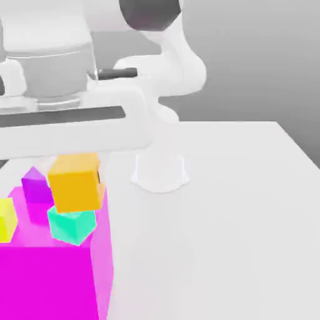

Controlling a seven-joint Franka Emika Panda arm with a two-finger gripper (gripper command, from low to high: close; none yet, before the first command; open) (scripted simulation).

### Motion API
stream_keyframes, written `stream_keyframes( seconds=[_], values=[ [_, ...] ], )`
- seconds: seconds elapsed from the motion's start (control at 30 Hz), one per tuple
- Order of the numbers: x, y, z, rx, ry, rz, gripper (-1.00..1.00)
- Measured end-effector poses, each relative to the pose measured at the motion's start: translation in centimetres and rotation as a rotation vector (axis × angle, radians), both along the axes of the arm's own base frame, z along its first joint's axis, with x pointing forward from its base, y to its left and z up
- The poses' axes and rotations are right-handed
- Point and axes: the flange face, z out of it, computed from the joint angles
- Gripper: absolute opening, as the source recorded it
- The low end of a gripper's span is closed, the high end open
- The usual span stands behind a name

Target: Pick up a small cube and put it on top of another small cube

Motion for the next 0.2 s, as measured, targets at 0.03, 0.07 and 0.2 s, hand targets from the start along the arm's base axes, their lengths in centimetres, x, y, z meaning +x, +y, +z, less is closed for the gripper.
stream_keyframes(
  seconds=[0.03,0.07,0.2],
  values=[
    [-0.5,-1.3,0.0,0.0,0.0,-0.024,1.0],
    [-0.5,-1.1,0.0,0.0,0.0,-0.022,1.0],
    [-0.4,-2.3,-0.8,-0.015,0.006,-0.018,1.0]
  ],
)
